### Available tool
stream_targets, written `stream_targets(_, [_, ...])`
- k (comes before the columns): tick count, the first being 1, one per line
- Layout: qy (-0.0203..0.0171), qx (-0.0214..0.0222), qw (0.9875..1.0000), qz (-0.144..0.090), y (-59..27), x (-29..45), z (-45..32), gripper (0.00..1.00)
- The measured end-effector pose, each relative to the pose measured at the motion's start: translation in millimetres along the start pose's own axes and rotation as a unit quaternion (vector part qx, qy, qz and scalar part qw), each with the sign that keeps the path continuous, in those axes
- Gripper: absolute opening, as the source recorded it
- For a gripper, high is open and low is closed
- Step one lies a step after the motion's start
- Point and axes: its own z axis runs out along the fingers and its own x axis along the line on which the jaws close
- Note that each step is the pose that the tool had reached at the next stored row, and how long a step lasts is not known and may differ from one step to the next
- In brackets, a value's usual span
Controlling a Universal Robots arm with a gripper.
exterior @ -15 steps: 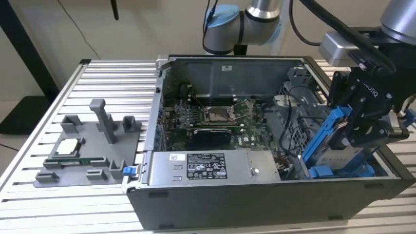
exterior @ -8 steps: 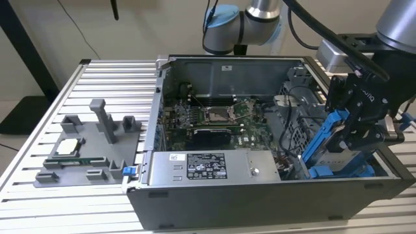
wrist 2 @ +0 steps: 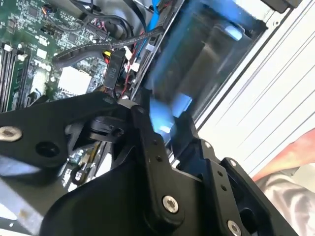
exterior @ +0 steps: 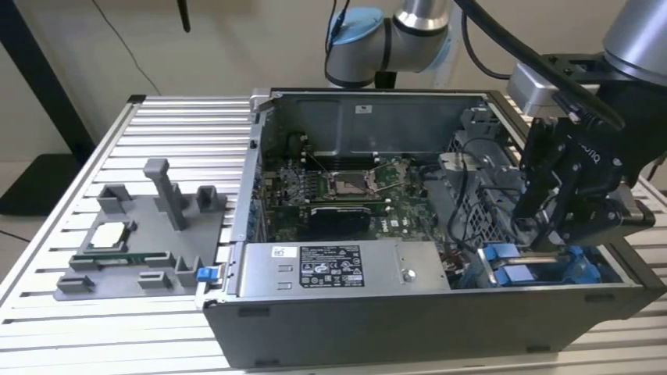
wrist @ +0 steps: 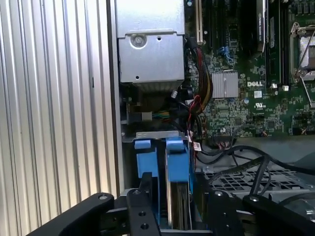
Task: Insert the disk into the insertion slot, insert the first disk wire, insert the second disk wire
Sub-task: 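Insert the disk into the insertion slot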
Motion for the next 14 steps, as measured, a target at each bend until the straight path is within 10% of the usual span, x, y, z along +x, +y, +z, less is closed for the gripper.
stream_targets(14, [0.0002,-0.0016,1.0,0.0,0.9,-8.7,-15.6,1.0])
